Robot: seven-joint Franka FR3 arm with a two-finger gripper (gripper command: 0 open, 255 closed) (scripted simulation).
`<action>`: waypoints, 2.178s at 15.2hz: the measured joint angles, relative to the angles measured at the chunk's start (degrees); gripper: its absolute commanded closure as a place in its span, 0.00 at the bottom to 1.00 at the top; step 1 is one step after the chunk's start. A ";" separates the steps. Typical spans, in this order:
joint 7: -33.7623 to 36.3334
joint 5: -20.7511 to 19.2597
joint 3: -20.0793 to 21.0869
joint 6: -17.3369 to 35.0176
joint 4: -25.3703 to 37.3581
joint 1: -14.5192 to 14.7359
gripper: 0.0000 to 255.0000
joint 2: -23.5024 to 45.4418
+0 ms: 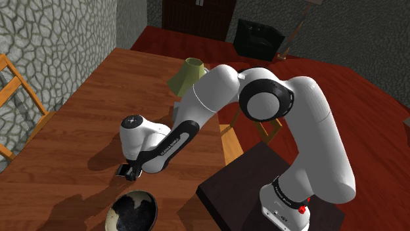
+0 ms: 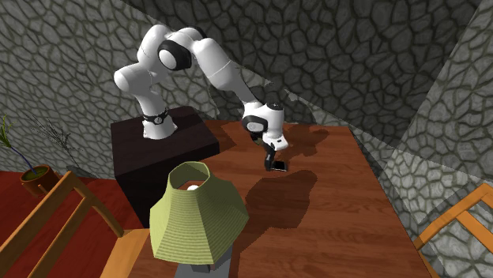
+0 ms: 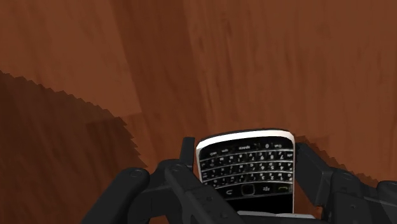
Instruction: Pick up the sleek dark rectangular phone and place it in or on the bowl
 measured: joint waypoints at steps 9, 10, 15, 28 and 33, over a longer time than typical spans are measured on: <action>-0.83 1.39 1.73 -3.67 -2.16 -1.31 1.00 -5.77; -0.97 1.60 1.98 -4.13 -2.58 -1.53 1.00 -6.63; -1.56 2.53 2.94 -6.37 -3.41 -2.29 1.00 -9.70; -3.23 5.29 5.28 -12.86 -4.21 -4.02 1.00 -17.12; -1.60 6.04 6.37 -13.17 -7.31 -3.30 1.00 -20.56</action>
